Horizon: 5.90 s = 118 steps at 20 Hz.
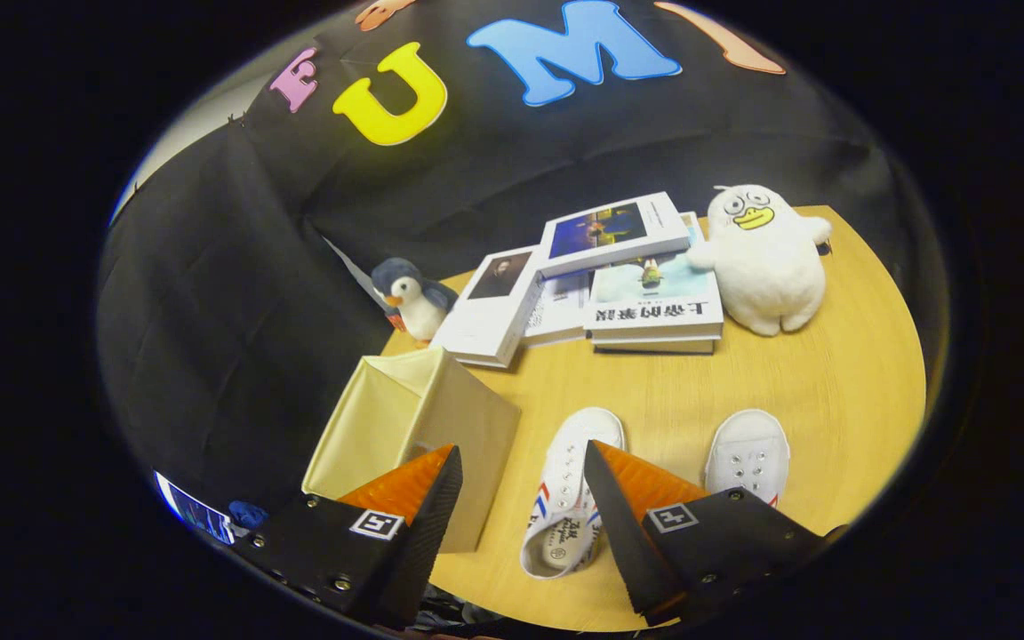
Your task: Open the storage box then place both shoes into the box .Put the left shoe in first, then the right shoe, with the right side of both shoes facing outward in a uniform manner.
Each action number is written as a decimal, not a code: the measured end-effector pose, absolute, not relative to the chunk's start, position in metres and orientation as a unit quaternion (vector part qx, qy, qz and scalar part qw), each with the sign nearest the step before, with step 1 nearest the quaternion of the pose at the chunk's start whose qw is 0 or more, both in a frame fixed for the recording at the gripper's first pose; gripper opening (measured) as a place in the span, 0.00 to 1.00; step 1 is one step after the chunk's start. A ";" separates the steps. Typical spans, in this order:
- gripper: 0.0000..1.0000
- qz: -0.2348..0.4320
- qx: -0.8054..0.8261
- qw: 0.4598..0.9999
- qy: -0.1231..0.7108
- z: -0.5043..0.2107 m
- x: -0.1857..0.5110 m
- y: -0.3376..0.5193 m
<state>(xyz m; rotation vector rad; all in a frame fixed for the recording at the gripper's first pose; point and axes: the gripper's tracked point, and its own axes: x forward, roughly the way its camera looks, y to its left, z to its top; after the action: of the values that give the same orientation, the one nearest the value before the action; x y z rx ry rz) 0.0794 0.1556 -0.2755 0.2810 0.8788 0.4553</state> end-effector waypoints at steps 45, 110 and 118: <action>0.05 0.208 0.167 0.812 0.519 -0.284 0.056 0.166; 0.91 0.114 0.118 0.843 0.512 -0.304 0.068 0.037; 0.91 0.067 0.096 0.813 0.570 -0.374 0.040 -0.026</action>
<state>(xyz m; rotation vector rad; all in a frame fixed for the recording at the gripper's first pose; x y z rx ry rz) 0.0400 -0.0261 -0.3741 0.2043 1.2168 0.1438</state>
